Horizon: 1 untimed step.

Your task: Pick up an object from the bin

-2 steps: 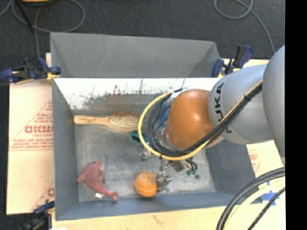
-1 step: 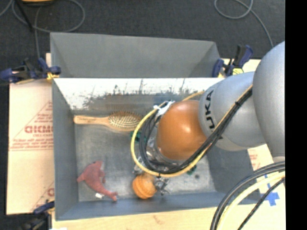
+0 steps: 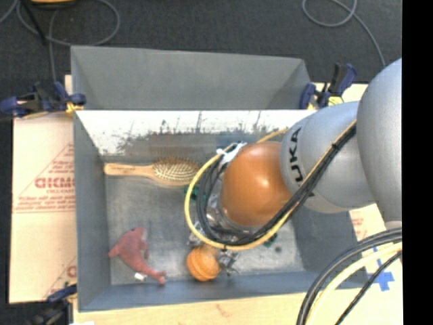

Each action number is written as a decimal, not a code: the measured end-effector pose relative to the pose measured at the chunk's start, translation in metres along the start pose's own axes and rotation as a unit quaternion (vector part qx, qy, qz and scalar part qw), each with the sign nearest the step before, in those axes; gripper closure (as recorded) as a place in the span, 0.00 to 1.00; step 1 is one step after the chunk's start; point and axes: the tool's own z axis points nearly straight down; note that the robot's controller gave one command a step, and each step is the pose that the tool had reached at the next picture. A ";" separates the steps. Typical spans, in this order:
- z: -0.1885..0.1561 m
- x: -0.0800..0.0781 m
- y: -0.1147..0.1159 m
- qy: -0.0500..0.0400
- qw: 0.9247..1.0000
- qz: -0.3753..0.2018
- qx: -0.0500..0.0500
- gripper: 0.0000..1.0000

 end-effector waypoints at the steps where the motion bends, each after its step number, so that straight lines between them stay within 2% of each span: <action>1: -0.144 -0.009 -0.007 0.004 1.000 -0.019 -0.009 1.00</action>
Offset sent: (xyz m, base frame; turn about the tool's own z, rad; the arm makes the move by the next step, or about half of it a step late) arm 0.0000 0.0000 0.0000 0.0000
